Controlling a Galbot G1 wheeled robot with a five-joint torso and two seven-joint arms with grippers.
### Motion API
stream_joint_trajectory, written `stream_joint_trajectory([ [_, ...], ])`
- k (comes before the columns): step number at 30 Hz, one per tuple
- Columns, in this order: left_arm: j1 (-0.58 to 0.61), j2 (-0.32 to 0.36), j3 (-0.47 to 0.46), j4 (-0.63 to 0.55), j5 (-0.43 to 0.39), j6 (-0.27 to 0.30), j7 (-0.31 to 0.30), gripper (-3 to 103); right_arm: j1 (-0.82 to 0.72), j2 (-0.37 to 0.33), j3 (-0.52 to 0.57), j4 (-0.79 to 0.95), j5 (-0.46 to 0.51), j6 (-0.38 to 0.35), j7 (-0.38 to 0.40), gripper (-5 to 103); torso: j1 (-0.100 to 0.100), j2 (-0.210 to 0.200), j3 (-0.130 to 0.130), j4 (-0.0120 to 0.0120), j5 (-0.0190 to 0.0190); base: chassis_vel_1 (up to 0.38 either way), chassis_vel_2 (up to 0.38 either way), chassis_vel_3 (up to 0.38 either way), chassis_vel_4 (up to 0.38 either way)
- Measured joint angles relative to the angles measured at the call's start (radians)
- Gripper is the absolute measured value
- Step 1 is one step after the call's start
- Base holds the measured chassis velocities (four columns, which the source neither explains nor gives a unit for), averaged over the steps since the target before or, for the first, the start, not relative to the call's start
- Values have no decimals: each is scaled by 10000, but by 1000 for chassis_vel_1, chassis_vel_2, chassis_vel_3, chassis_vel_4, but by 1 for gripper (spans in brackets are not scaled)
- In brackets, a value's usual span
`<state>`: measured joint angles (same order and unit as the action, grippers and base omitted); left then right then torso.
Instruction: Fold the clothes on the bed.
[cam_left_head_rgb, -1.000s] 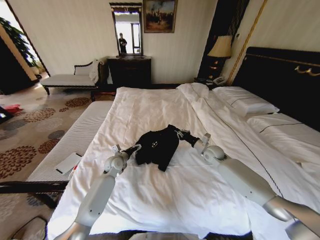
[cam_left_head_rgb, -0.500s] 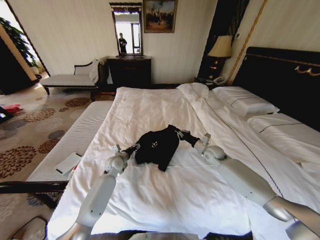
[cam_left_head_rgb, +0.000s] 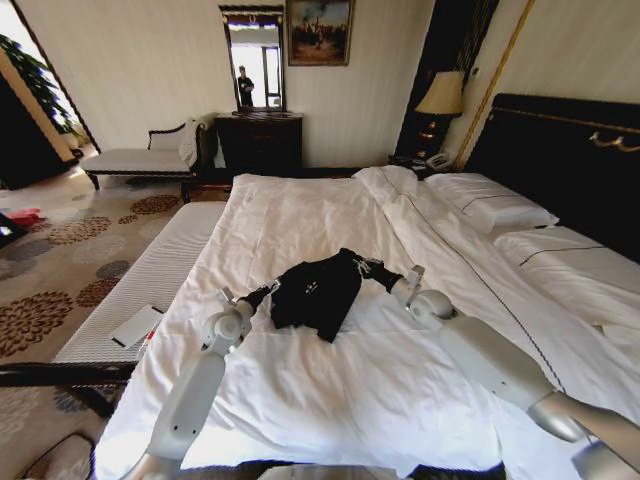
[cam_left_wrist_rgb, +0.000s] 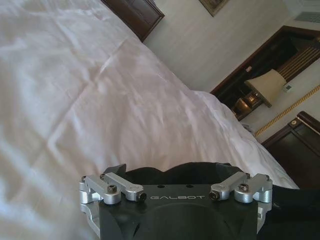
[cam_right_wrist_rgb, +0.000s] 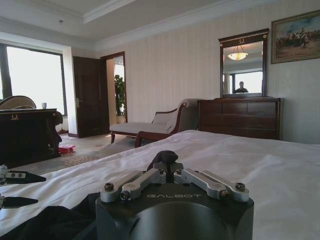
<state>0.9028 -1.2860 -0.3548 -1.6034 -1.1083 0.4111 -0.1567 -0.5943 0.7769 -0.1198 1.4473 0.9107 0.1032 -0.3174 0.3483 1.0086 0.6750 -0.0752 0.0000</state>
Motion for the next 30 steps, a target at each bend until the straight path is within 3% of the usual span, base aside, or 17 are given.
stream_joint_trajectory([
  [9,-196,-174,-10,467,92,-2,12,100,-252,-184,198,4,-38,76,-87,2,0,0,0,0,0,0,0,0,0],
  [19,-698,-906,-74,1314,243,-89,2,103,-402,-269,346,73,-83,90,-89,2,1,0,0,-2,1,0,0,0,0],
  [26,-617,-980,19,1534,490,-161,261,81,-482,-294,449,82,-141,92,-99,2,0,0,0,0,0,0,0,0,0],
  [28,-591,-982,26,1584,544,-178,312,70,-498,-294,468,61,-171,93,-108,2,1,0,0,0,0,0,0,0,0],
  [30,-579,-982,32,1599,567,-179,324,70,-505,-294,484,57,-181,94,-111,2,1,0,0,0,0,0,0,0,0],
])
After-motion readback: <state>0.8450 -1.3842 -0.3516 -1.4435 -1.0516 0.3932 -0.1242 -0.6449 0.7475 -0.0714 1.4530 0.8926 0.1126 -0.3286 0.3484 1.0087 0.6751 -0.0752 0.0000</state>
